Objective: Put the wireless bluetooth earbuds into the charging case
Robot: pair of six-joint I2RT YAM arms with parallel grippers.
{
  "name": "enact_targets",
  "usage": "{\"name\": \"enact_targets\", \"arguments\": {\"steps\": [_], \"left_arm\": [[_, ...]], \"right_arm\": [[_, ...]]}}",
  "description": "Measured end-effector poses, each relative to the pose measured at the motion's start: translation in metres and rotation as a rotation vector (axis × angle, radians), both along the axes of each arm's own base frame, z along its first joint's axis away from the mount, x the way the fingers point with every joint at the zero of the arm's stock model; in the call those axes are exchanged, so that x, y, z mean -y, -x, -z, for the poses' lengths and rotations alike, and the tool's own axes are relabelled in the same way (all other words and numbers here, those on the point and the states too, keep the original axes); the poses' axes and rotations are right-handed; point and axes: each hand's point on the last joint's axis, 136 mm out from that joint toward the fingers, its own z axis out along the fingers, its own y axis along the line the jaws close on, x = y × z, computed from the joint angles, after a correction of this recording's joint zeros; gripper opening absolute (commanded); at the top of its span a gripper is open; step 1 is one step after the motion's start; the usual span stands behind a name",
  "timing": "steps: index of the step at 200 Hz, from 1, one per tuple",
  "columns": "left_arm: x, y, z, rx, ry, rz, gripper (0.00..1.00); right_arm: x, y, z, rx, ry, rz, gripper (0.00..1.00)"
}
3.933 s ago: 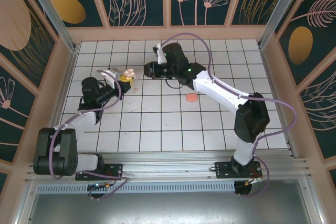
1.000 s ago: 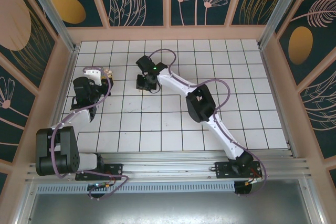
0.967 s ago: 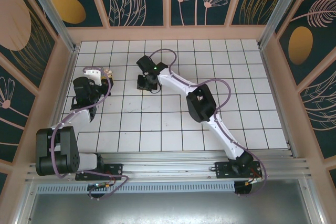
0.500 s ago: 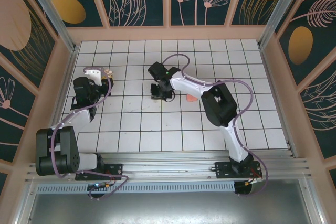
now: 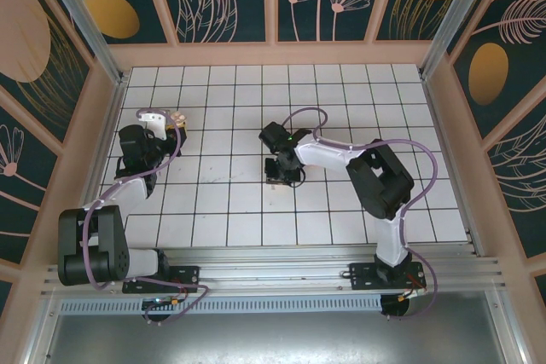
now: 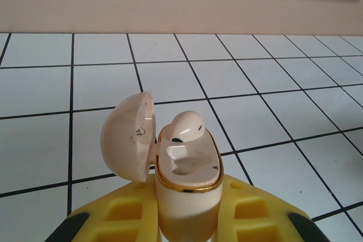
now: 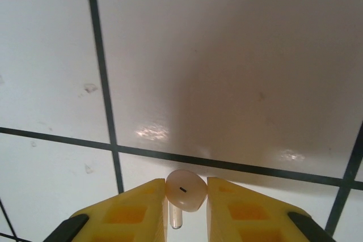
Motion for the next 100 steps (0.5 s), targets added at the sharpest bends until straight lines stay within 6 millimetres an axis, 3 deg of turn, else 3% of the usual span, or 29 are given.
{"name": "enact_targets", "arguments": {"steps": [43, 100], "left_arm": [[0.001, 0.001, -0.005, 0.013, 0.000, 0.003, 0.11], [0.001, 0.001, -0.005, 0.014, 0.000, 0.003, 0.11]], "right_arm": [[0.001, 0.003, 0.003, -0.012, 0.000, 0.012, 0.39], [0.004, 0.001, -0.009, -0.036, 0.022, 0.066, 0.40]]}}
